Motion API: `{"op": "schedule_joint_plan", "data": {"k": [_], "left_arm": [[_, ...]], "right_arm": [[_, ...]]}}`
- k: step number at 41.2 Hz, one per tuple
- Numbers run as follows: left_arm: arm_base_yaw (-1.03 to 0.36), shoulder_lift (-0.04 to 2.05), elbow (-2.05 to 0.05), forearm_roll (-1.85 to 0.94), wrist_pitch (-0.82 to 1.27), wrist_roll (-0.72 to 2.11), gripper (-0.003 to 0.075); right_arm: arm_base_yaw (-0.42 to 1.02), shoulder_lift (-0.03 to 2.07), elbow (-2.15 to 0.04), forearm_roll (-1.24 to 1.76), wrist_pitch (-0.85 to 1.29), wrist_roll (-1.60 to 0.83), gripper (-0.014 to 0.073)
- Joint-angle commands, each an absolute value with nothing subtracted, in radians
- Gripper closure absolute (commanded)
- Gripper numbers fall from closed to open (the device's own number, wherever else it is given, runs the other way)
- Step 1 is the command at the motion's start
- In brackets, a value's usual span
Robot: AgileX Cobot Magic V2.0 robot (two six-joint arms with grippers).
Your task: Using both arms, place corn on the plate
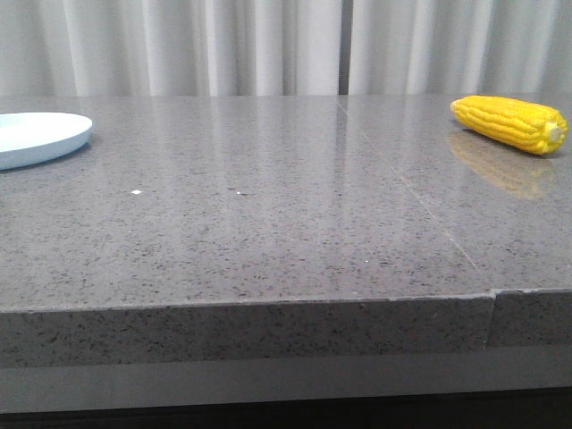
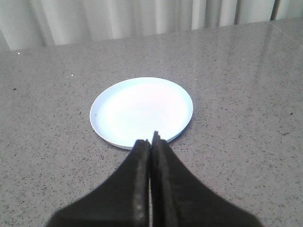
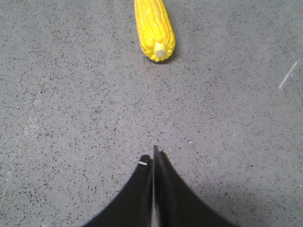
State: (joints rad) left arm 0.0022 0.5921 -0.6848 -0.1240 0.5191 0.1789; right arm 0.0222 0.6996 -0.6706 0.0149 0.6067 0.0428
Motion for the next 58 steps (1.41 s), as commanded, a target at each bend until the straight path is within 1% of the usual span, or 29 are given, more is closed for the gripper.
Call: {"op": "schedule_joint_plan", "data": {"k": [1, 3, 4, 5, 7, 9, 11, 18, 23, 29, 34, 39, 43, 47, 58], "left_arm": [[0.003, 0.612, -0.715, -0.141, 0.450, 0.169, 0.0584], [0.003, 0.621, -0.715, -0.141, 0.450, 0.169, 0.0476], [0.003, 0.622, -0.715, -0.141, 0.450, 0.169, 0.0410], [0.003, 0.626, -0.715, -0.141, 0.452, 0.169, 0.0363], [0.003, 0.631, -0.715, -0.141, 0.449, 0.169, 0.0255], [0.003, 0.641, -0.715, -0.141, 0.449, 0.169, 0.0197], [0.003, 0.655, -0.718, -0.141, 0.460, 0.169, 0.0171], [0.003, 0.754, -0.768, -0.140, 0.578, 0.169, 0.0173], [0.006, 0.849, -0.806, -0.108, 0.583, 0.169, 0.0173], [0.069, 0.990, -0.883, -0.114, 0.620, 0.169, 0.0174], [0.179, 1.093, -0.948, -0.211, 0.629, 0.186, 0.0174], [0.270, 1.201, -1.019, -0.378, 0.658, 0.325, 0.0174], [0.315, 1.290, -1.075, -0.533, 0.656, 0.442, 0.0174], [0.338, 1.370, -1.129, -0.575, 0.643, 0.449, 0.0174], [0.328, 1.573, -1.259, -0.572, 0.594, 0.451, 0.0174]], "right_arm": [[0.016, 0.706, -0.696, 0.017, 0.527, 0.039, 0.0335], [0.016, 0.706, -0.696, 0.017, 0.528, 0.038, 0.0207], [0.016, 0.706, -0.696, 0.017, 0.528, 0.038, 0.0159], [0.016, 0.706, -0.696, 0.017, 0.528, 0.038, 0.0104], [0.016, 0.706, -0.696, 0.017, 0.528, 0.038, 0.0039], [0.016, 0.706, -0.696, 0.017, 0.528, 0.038, 0.0006], [0.016, 0.706, -0.696, 0.017, 0.528, 0.038, 0.0000], [0.016, 0.706, -0.696, 0.017, 0.528, 0.038, 0.0001], [0.016, 0.706, -0.696, 0.017, 0.528, 0.038, 0.0001], [0.016, 0.706, -0.696, 0.017, 0.528, 0.038, 0.0001], [0.016, 0.706, -0.696, 0.017, 0.528, 0.038, 0.0001], [0.016, 0.706, -0.696, 0.017, 0.528, 0.038, 0.0001], [0.016, 0.706, -0.696, 0.017, 0.528, 0.038, 0.0001], [0.016, 0.706, -0.696, 0.017, 0.528, 0.038, 0.0001], [0.016, 0.706, -0.696, 0.017, 0.528, 0.038, 0.0001]]}}
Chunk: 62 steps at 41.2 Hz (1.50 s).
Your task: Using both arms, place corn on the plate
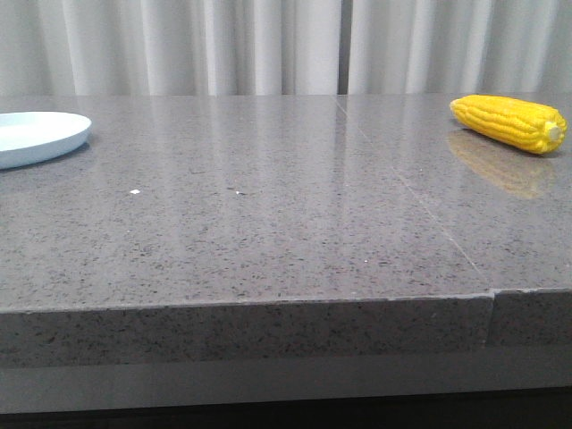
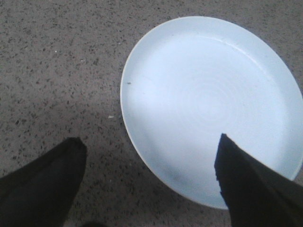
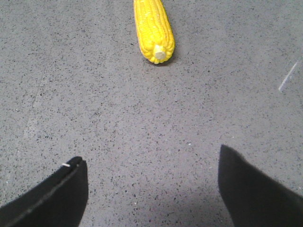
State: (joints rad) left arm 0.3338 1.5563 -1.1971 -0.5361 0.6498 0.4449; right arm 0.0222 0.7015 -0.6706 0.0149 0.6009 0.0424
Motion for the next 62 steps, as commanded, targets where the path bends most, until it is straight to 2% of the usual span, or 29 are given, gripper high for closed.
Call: {"op": "schedule_joint_plan", "data": {"k": [1, 11, 25, 33, 41, 52, 62], "left_arm": [[0.328, 1.587, -1.273, -0.572, 0.596, 0.451, 0.0174], [0.300, 1.716, -1.364, -0.518, 0.607, 0.469, 0.0174], [0.288, 1.792, -1.417, -0.473, 0.599, 0.469, 0.0188], [0.288, 1.799, -1.417, -0.469, 0.601, 0.469, 0.0337], [0.288, 1.801, -1.417, -0.467, 0.628, 0.469, 0.0540], [0.288, 1.801, -1.417, -0.465, 0.633, 0.469, 0.0736], [0.270, 1.748, -1.417, -0.534, 0.650, 0.469, 0.0740]], "right_arm": [[0.016, 0.706, -0.696, 0.017, 0.528, 0.038, 0.0001], [0.016, 0.706, -0.696, 0.017, 0.528, 0.038, 0.0001], [0.016, 0.706, -0.696, 0.017, 0.528, 0.038, 0.0001], [0.016, 0.706, -0.696, 0.017, 0.528, 0.038, 0.0001], [0.016, 0.706, -0.696, 0.017, 0.528, 0.038, 0.0001], [0.016, 0.706, -0.696, 0.017, 0.528, 0.038, 0.0001], [0.016, 0.706, -0.696, 0.017, 0.528, 0.038, 0.0001]]}}
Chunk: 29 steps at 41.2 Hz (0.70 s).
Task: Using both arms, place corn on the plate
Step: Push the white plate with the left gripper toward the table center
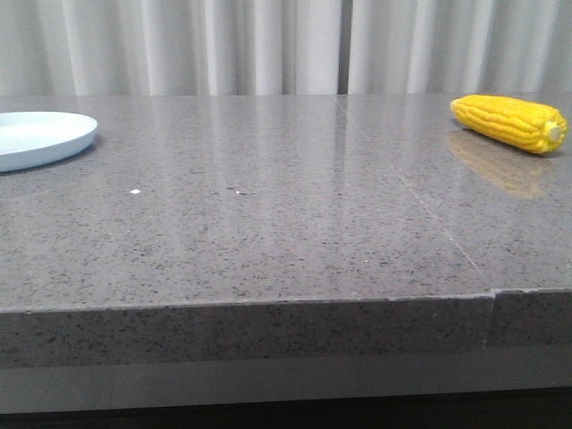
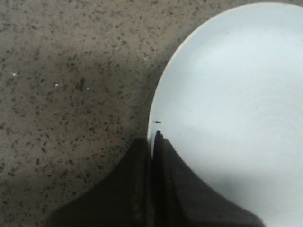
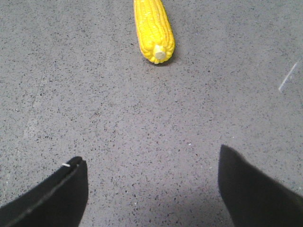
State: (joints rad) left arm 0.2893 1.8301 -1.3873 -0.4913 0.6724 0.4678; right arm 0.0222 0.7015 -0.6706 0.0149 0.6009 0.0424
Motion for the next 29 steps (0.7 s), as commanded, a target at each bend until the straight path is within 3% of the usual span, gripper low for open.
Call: {"op": "schedule_joint_plan", "data": {"k": [1, 17, 29], "left_arm": [[0.264, 1.739, -1.417, -0.534, 0.650, 0.469, 0.0740], [-0.001, 1.679, -1.419, -0.567, 0.634, 0.469, 0.0740], [-0.211, 1.773, -1.517, -0.567, 0.626, 0.431, 0.0740]], "right_arm": [[0.016, 0.706, -0.696, 0.017, 0.528, 0.038, 0.0001], [0.016, 0.706, -0.696, 0.017, 0.528, 0.038, 0.0001], [0.016, 0.706, -0.696, 0.017, 0.528, 0.038, 0.0001]]}}
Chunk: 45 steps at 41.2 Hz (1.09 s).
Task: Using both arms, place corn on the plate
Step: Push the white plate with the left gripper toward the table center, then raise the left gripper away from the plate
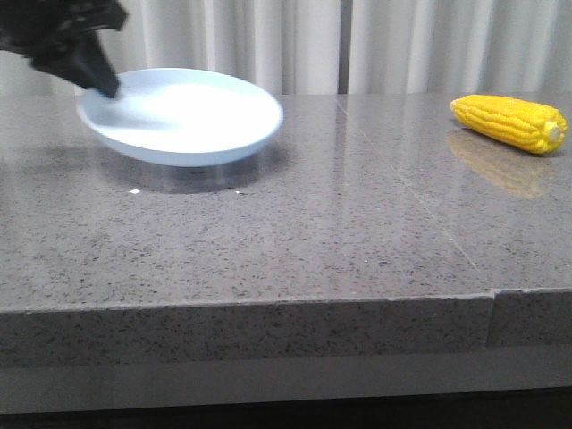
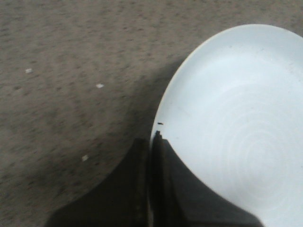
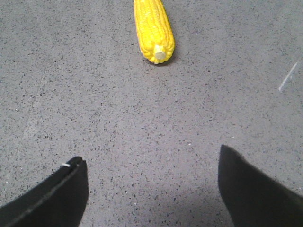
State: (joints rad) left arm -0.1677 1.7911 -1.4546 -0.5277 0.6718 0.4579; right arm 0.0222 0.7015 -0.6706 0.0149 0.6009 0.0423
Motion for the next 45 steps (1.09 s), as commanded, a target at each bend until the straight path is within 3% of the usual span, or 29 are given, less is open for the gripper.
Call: {"op": "schedule_joint_plan", "data": {"k": [1, 18, 21, 28, 30, 45], "left_arm": [[-0.225, 1.784, -1.530, -0.567, 0.626, 0.428, 0.0740], [-0.273, 1.875, -1.588, -0.571, 0.647, 0.410, 0.0734], [-0.269, 1.875, -1.588, -0.571, 0.664, 0.410, 0.0672], [-0.259, 1.865, -1.588, -0.571, 0.687, 0.410, 0.0380], [-0.255, 1.853, -1.588, -0.571, 0.693, 0.410, 0.0338], [-0.366, 1.626, -1.578, -0.331, 0.796, 0.368, 0.0321]], "right_arm": [[0.016, 0.706, -0.696, 0.017, 0.528, 0.038, 0.0001], [0.016, 0.706, -0.696, 0.017, 0.528, 0.038, 0.0001], [0.016, 0.706, -0.696, 0.017, 0.528, 0.038, 0.0001], [0.016, 0.706, -0.696, 0.017, 0.528, 0.038, 0.0001], [0.016, 0.706, -0.696, 0.017, 0.528, 0.038, 0.0001], [0.016, 0.706, -0.696, 0.017, 0.528, 0.038, 0.0001]]}}
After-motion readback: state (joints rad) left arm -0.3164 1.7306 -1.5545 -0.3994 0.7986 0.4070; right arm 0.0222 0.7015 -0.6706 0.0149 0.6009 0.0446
